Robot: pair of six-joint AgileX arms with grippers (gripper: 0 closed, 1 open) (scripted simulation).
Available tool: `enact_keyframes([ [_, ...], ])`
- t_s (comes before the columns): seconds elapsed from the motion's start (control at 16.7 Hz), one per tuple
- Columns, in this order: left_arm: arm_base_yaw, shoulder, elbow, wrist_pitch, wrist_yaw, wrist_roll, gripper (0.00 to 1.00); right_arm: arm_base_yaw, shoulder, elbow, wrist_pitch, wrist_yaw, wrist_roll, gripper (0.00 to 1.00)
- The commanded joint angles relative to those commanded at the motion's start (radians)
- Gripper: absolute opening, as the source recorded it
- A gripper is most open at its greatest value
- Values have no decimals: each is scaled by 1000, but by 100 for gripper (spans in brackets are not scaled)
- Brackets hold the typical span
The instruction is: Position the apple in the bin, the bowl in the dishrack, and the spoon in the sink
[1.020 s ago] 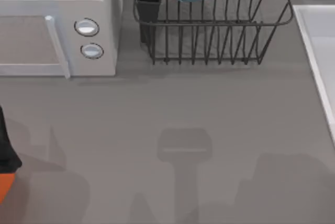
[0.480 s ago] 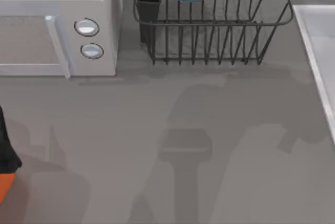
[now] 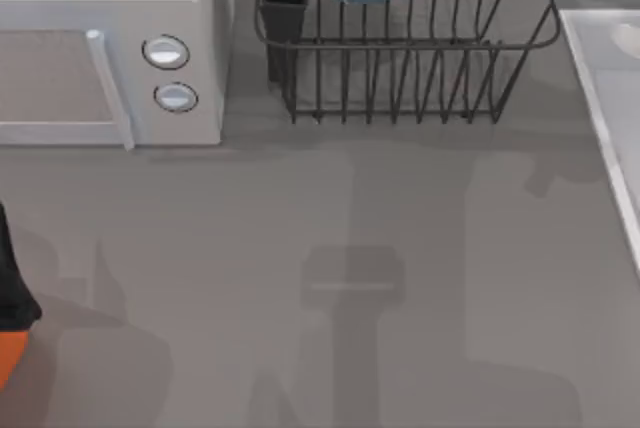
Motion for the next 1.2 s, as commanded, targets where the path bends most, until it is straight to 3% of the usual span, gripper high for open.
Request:
enact_keyframes([
  [0.54, 0, 0, 0, 0, 0, 0, 100, 6, 52, 75, -6, 1, 22, 0],
  [1.2, 0, 0, 0, 0, 0, 0, 100, 13, -28, -259, 247, 0, 22, 0],
])
